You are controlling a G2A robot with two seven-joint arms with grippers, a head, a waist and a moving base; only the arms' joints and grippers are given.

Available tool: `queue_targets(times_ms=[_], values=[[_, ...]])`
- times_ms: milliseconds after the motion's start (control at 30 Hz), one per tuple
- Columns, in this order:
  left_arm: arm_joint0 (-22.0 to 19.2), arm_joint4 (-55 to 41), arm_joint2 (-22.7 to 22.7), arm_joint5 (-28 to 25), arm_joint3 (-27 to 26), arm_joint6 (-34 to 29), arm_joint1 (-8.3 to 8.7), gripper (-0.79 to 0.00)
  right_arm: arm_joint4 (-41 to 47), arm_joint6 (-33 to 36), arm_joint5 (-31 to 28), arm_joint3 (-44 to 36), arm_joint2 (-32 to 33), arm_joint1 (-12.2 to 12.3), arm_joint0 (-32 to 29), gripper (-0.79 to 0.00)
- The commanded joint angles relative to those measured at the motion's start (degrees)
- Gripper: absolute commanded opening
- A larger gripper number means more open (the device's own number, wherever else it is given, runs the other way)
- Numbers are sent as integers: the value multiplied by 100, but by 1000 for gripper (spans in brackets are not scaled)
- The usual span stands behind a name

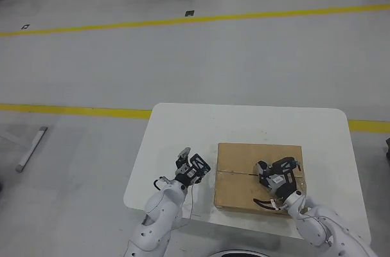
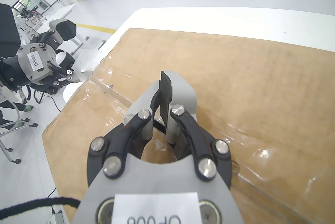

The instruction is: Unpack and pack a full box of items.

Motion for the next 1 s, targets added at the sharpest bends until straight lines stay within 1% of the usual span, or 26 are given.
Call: queue_targets(times_ms=[0, 167, 300, 500, 700, 800, 900, 967], values=[[-13, -23, -3, 38, -57, 65, -5, 0, -10, 8, -4, -11, 0, -2, 7, -785], [-15, -86, 22, -4, -99, 207, -12, 0, -8, 20, 1, -19, 16, -7, 12, -785], [60, -119, 8, -54, -84, 247, -5, 0, 13, 19, -6, -13, 58, -6, -1, -785], [200, -146, -124, -248, -191, 462, 40, 0, 48, 39, -30, 4, 108, -7, -8, -785], [280, -260, -204, -276, -262, 778, 63, 0, 58, 59, -39, 29, 87, -19, 38, -785], [185, -136, -121, -180, -152, 849, 51, 0, 51, 72, -39, 46, 63, -26, 64, -785], [45, -328, -40, 58, 43, 901, 1, 0, 40, 76, -42, 67, 41, -33, 84, -785], [-48, -512, 41, 54, 176, 923, -34, 0, 24, 81, -45, 77, 38, -35, 89, -785]])
